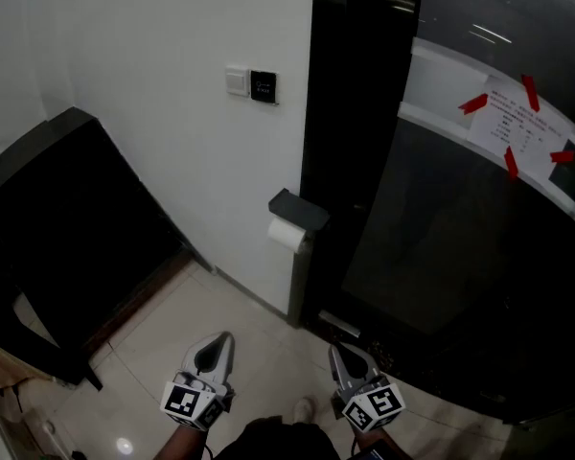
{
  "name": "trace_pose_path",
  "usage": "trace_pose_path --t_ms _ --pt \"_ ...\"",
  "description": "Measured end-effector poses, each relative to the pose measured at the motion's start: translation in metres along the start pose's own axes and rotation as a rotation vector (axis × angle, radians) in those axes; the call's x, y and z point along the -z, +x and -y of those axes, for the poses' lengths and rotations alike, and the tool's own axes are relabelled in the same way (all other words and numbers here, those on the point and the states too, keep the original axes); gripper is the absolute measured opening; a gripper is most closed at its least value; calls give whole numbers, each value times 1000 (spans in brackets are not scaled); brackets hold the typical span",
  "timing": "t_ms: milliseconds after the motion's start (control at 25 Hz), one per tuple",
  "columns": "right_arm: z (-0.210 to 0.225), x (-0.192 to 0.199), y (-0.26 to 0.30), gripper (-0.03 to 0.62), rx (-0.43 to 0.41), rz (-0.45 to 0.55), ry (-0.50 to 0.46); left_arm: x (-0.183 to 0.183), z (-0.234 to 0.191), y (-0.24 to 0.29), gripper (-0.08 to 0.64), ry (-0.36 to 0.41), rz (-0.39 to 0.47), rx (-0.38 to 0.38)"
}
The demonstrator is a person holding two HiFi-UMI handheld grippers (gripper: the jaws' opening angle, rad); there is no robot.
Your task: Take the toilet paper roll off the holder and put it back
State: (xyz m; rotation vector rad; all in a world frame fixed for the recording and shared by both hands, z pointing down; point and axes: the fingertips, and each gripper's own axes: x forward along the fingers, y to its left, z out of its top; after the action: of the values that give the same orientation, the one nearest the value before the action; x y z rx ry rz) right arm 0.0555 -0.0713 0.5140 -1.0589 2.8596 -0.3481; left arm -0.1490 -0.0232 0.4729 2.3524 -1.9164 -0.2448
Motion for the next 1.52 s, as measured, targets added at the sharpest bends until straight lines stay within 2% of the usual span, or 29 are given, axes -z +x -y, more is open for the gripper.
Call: trace_pose_path --t_ms 320,520,680,880,1160,1360,1520 --pt "-98 10 -46 14 49 28 -11 -5 -30 -99 2 7 -4 -7" --pt "-125 17 -68 14 94 50 -6 -13 -31 -131 2 -10 0 13" --pt "-142 15 -78 14 98 34 -29 -9 -31 -146 2 -2 2 29" --pt "-133 16 -88 14 101 29 -22 -7 -24 -151 2 -3 7 9" --pt "-118 -11 -96 14 53 52 -70 -10 -22 -150 2 -49 38 -70" --pt "-85 -15 -112 14 91 56 -68 -12 8 -136 2 -37 45 -59" --pt "-80 -14 -117 14 69 46 -77 -9 17 -133 2 -1 31 -68"
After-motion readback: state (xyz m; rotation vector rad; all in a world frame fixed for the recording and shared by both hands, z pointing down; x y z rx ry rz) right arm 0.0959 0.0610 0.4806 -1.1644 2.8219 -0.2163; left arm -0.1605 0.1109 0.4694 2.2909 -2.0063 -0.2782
